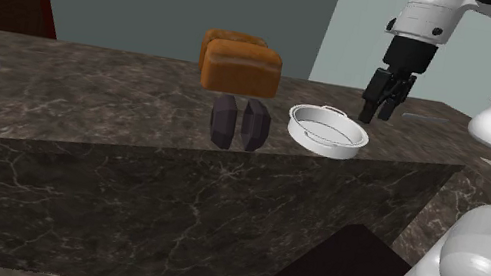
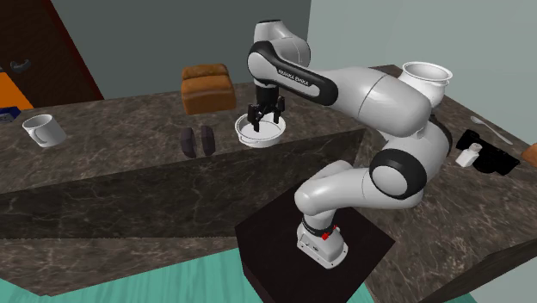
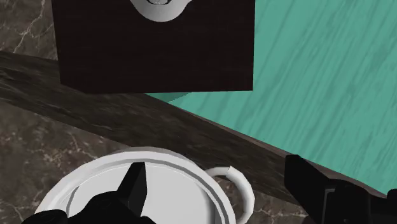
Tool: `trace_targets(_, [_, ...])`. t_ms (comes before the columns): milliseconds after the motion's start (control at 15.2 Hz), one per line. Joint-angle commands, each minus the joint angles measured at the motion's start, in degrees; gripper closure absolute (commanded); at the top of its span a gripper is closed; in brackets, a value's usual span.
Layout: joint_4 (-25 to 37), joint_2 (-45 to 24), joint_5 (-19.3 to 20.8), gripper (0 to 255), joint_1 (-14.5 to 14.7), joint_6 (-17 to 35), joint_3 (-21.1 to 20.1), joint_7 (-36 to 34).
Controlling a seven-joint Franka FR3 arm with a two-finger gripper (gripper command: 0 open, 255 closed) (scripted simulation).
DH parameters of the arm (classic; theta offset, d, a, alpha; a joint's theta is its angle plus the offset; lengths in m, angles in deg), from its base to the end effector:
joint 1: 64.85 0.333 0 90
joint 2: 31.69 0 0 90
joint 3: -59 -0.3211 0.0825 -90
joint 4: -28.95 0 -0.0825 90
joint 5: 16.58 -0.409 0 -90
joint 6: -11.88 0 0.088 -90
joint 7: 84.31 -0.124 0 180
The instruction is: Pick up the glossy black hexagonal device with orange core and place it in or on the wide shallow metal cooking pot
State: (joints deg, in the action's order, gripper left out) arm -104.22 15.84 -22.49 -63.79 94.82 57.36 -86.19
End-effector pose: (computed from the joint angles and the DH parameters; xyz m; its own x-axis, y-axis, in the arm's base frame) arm 0.3015 0.0308 0.5963 0.9986 0.0167 -0.0496 0.0127 -0.9967 -0.0801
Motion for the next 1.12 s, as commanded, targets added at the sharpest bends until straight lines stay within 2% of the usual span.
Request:
trace_targets(0, [0.00, 0.00, 0.00, 0, 0.00, 0.00, 0.00, 0.00])
trace_targets(528, [9.58, -14.71, -1.36, 0, 0.52, 6.79, -8.65, -8.62])
trace_targets(1056, [23.96, -31.64, 2.42, 0, 0.34, 9.98, -16.58, -18.42])
